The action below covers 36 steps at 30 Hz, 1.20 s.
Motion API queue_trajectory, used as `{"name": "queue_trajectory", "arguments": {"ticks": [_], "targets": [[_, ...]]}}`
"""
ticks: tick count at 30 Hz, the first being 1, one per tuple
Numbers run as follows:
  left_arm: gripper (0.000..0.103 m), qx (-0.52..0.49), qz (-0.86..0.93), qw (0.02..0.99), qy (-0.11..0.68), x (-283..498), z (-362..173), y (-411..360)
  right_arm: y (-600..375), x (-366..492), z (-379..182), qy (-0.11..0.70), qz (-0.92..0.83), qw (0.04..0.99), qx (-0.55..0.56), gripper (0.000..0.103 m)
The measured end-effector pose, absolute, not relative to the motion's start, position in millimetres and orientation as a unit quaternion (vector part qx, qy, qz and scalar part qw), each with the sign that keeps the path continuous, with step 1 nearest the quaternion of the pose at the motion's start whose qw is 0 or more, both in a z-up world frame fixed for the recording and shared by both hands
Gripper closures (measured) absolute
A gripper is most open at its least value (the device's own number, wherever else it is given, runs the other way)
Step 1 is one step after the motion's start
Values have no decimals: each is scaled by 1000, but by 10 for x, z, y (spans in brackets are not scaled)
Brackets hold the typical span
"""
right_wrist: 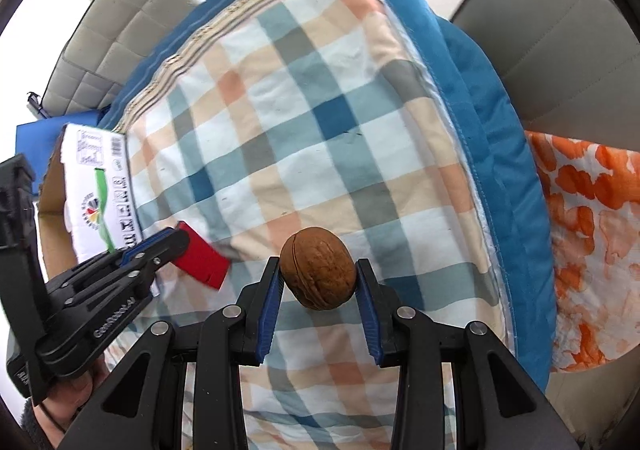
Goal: Organize rigid objects
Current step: 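Carry the red packet and walnut into the box and release both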
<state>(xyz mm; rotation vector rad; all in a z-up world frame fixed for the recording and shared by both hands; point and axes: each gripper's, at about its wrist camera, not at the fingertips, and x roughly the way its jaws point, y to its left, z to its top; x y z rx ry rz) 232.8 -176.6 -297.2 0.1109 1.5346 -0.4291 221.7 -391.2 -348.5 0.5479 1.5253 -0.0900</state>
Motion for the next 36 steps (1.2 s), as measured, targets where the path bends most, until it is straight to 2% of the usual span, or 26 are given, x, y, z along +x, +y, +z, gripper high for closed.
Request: {"name": "queue_trajectory", "arguments": {"ticks": [11,19,25,31,36], "targets": [[94,4,-193,743,641,2433,-2498,-1485,-3482,2216,-2994,663,-13,714,224,65],[94,-23,-193,796,573,2486,-1606,-966,-2917,2308,-2333,635,28,748,190,65],[94,-20,-153,836,527,2517,-1078,-208,-2154,2493,-1978,619,73,766,160,65],[94,-8,-94,851,516,2466,-1078,510,-1183,2690,-2096,630,107,758,130,65],[94,-15,-57,846,530,2442,-1330,1038,-567,2774,-2375,648,117,745,112,65]]}}
